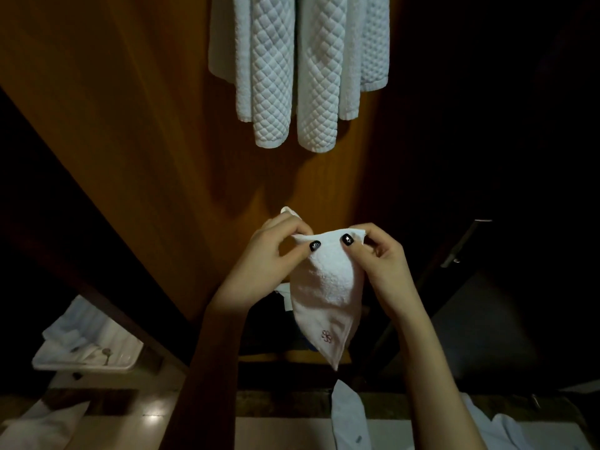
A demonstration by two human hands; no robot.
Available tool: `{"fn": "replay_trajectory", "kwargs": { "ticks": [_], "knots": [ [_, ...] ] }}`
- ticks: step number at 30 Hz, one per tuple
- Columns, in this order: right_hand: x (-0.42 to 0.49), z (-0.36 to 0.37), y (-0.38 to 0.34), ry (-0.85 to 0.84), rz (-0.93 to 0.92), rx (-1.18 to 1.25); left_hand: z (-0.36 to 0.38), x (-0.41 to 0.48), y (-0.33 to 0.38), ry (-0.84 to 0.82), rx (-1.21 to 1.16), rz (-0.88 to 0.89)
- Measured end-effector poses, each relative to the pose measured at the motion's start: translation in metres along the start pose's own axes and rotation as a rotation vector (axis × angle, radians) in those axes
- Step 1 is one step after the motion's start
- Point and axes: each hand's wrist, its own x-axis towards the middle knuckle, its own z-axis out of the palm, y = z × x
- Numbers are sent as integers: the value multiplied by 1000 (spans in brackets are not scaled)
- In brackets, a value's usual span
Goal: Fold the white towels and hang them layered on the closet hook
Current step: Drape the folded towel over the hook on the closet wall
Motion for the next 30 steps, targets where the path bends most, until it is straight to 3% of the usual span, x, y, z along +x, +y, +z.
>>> {"fn": "replay_trajectory", "kwargs": {
  "ticks": [10, 19, 23, 27, 30],
  "knots": [
    [-3, 4, 0, 32, 7, 47, 6, -3, -1, 144, -88, -39],
    [-4, 11, 8, 126, 0, -136, 12, -5, -12, 120, 205, -178],
    [-3, 10, 5, 159, -27, -173, 17, -4, -2, 225, 161, -154],
    [-1, 8, 1, 177, -68, -107, 16, 5, 11, 155, 29, -146],
    [0, 8, -1, 158, -86, -116, 15, 15, 16, 120, 112, -128]
  ]
}}
